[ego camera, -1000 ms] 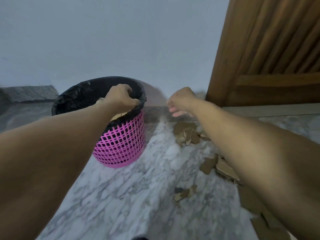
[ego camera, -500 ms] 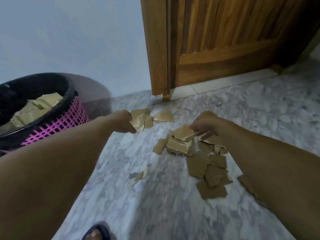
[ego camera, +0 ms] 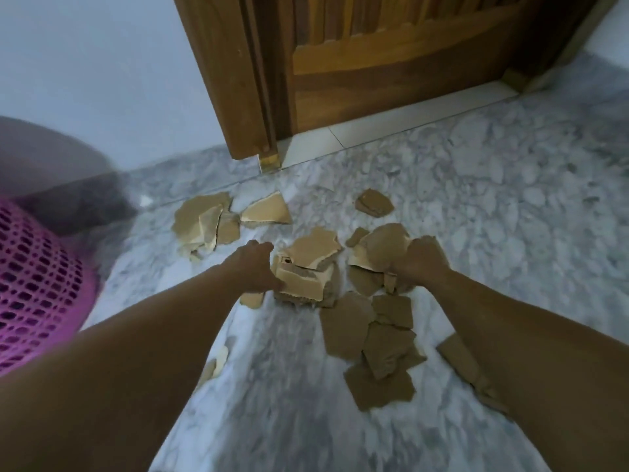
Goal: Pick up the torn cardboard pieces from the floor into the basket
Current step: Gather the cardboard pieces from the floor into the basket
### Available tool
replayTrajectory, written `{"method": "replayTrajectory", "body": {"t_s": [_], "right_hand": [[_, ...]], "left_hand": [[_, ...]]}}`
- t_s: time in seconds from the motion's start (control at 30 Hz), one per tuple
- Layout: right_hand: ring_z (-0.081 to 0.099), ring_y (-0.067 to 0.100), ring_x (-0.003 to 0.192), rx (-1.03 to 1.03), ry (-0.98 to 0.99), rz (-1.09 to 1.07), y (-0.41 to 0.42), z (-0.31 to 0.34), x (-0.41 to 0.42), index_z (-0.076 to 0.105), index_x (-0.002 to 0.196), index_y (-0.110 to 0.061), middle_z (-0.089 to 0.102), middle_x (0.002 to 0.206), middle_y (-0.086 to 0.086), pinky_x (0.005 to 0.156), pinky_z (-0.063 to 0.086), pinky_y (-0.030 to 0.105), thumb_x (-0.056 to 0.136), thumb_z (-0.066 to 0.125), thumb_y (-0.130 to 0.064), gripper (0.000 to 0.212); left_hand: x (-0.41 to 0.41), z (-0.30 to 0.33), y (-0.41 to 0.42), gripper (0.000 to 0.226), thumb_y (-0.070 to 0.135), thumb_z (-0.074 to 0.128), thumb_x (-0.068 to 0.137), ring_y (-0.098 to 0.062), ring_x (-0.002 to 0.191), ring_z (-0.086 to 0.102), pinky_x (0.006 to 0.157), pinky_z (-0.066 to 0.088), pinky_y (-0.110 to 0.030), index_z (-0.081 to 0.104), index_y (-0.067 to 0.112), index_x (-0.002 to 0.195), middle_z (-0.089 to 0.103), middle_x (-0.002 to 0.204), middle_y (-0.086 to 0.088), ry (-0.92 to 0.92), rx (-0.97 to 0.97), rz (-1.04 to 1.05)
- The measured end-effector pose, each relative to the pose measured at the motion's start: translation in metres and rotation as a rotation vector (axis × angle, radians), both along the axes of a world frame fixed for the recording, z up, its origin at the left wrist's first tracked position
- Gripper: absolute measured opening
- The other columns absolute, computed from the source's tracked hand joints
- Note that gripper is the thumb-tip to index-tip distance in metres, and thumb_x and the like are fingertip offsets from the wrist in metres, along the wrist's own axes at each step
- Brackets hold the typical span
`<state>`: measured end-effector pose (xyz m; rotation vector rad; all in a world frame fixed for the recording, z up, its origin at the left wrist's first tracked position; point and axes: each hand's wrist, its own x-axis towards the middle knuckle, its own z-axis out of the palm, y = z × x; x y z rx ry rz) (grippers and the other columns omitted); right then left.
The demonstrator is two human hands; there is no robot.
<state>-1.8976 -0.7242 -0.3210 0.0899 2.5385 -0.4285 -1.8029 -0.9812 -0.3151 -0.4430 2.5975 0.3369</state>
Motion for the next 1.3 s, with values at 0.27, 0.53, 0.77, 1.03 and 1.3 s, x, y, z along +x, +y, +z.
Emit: {"method": "replayTrajectory", "body": {"t_s": [0.27,0.53,0.77,1.03,1.3], "right_hand": [[0.018,0.039,0.141,0.007,0.076,-0.281,0.019,-0.061,-0.053,0.030,0.147,-0.012,0.026,0.151,0.014,0.109,0.025,0.053,0.062,0.050,-0.079,0.109],[0.019,0.040,0.142,0.067,-0.003,-0.231,-0.007,-0.069,-0.059,0.017,0.149,-0.019,0.020,0.152,0.018,0.109,0.026,0.059,0.047,0.076,-0.078,0.131],[0.059,0.031,0.114,-0.092,-0.101,-0.081,-0.013,-0.069,-0.066,0.038,0.141,-0.003,0.053,0.133,0.014,0.087,0.057,0.043,0.055,0.090,-0.051,0.112],[0.054,0.031,0.117,-0.211,-0.271,-0.033,-0.010,-0.058,-0.056,0.046,0.135,0.002,0.050,0.135,0.016,0.087,0.052,0.037,0.060,0.093,-0.031,0.094],[0.065,0.035,0.097,-0.308,-0.387,-0.102,-0.014,-0.037,-0.040,0.069,0.105,-0.003,0.068,0.111,0.015,0.089,0.056,0.050,0.053,0.096,-0.020,0.062]], "left_hand": [[-0.036,-0.051,0.023,0.119,0.059,0.084,0.054,-0.042,0.140,0.013,0.110,0.027,-0.050,0.021,0.020,0.147,0.003,0.153,-0.014,-0.010,0.135,0.321],[-0.051,-0.078,0.049,0.124,0.071,0.082,0.040,-0.033,0.136,0.016,0.104,0.031,-0.052,0.027,0.020,0.139,0.021,0.141,-0.010,-0.011,0.104,0.575],[-0.054,-0.087,0.036,0.107,0.052,0.091,0.043,-0.037,0.125,0.037,0.093,0.042,-0.049,0.032,0.017,0.125,0.038,0.127,-0.012,0.063,0.189,0.532],[-0.050,-0.086,0.027,0.074,0.033,0.093,0.052,-0.023,0.100,0.059,0.079,0.052,-0.035,0.050,0.021,0.111,0.060,0.110,-0.003,0.065,0.447,0.489],[-0.025,-0.057,0.002,0.077,0.019,0.092,0.059,-0.032,0.103,0.056,0.075,0.057,-0.044,0.056,0.014,0.127,0.049,0.111,-0.005,0.019,0.560,0.591]]}}
